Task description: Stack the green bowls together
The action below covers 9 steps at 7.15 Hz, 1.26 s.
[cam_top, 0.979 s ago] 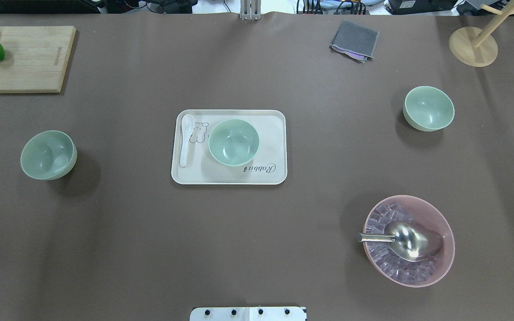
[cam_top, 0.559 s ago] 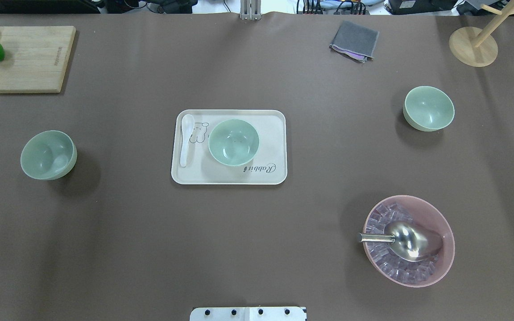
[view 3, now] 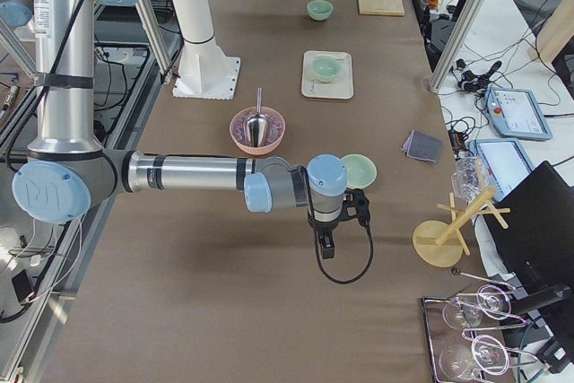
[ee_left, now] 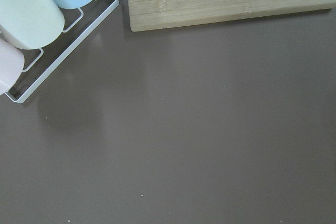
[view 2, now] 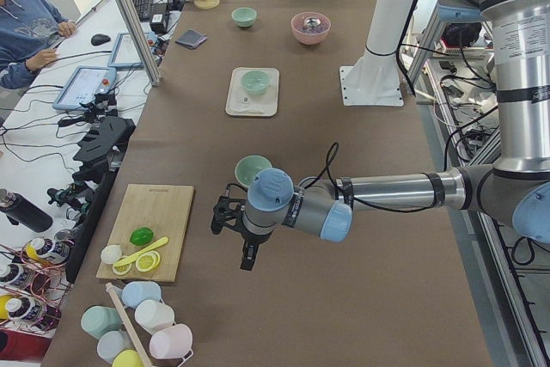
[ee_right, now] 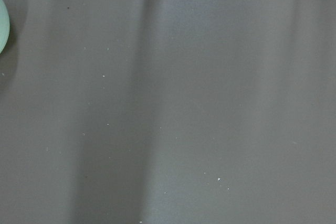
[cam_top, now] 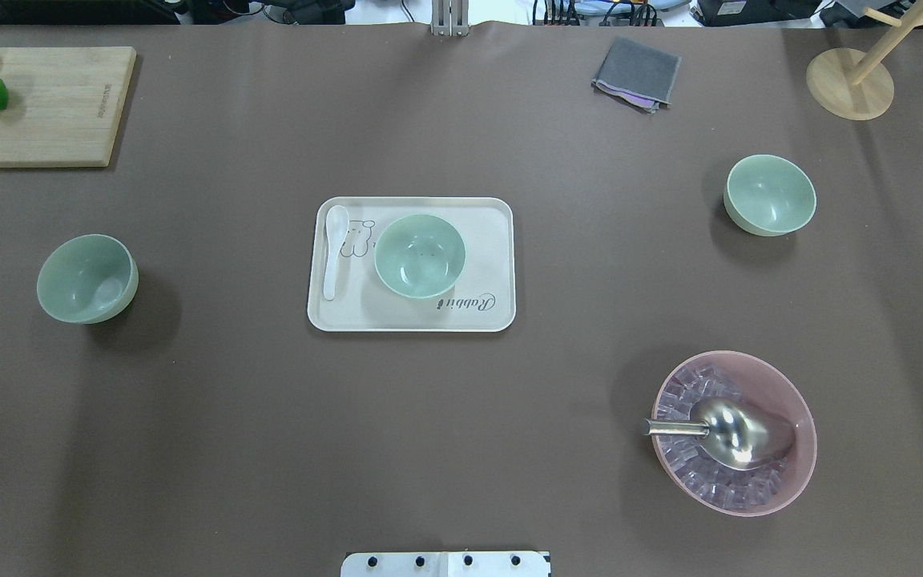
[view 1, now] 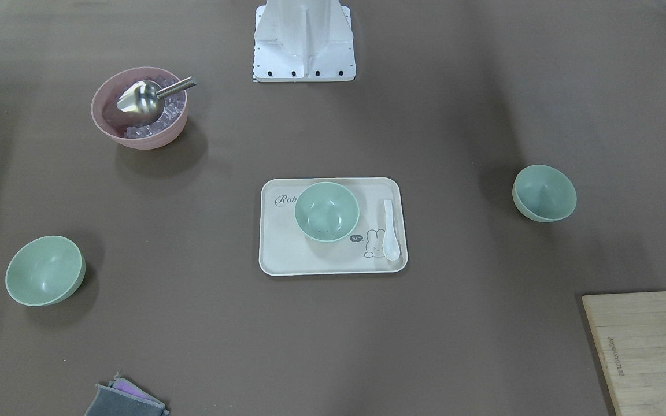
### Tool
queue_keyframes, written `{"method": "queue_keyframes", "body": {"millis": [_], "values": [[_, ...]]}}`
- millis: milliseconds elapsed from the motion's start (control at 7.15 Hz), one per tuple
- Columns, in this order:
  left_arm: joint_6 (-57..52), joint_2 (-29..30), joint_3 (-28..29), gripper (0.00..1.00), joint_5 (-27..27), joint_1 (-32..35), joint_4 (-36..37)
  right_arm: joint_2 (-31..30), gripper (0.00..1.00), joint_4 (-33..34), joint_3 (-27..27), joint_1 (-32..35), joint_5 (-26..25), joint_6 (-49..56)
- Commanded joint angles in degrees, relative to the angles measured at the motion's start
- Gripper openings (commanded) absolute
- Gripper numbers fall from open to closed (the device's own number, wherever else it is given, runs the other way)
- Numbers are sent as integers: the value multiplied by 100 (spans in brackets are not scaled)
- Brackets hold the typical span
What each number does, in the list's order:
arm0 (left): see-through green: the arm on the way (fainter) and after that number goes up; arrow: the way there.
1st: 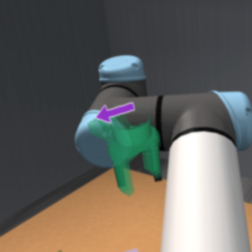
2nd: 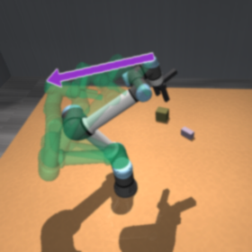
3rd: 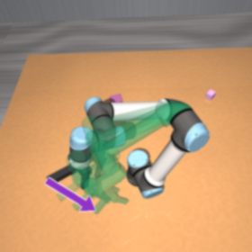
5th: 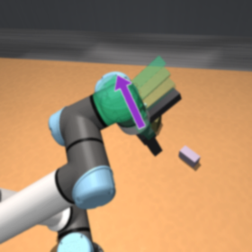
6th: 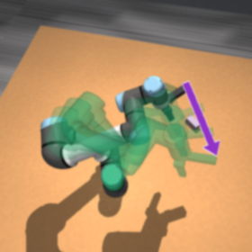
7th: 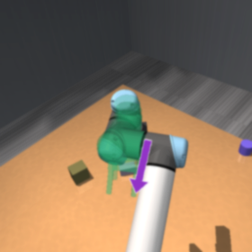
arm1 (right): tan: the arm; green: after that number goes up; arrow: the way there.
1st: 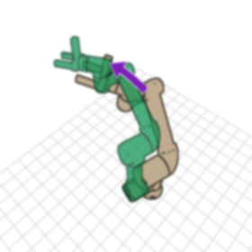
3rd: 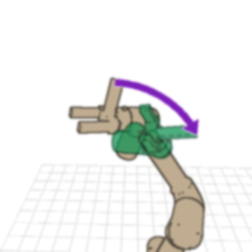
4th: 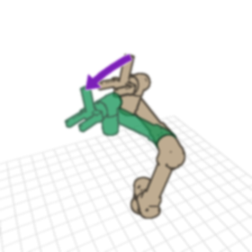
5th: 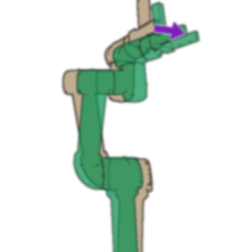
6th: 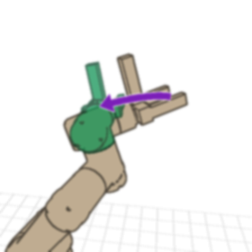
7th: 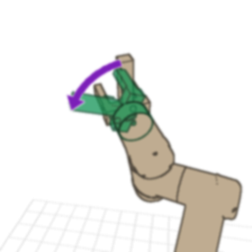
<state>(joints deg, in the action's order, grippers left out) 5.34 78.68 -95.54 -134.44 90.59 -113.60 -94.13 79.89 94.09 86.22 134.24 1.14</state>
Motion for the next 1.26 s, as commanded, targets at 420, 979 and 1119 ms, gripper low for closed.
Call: {"method": "queue_keyframes", "body": {"millis": [420, 979, 1119], "values": [[37, -10, 106, 98, -29, -15, -101, -148, 100, -254, -57, 0, 32, -9], [903, 367, 97, 98, -653, -532, -65, -80, 100, -755, -57, -105, 478, -87], [1473, 385, 54, 98, -662, -577, -161, 26, 100, -773, -49, -271, 471, -531]]}}
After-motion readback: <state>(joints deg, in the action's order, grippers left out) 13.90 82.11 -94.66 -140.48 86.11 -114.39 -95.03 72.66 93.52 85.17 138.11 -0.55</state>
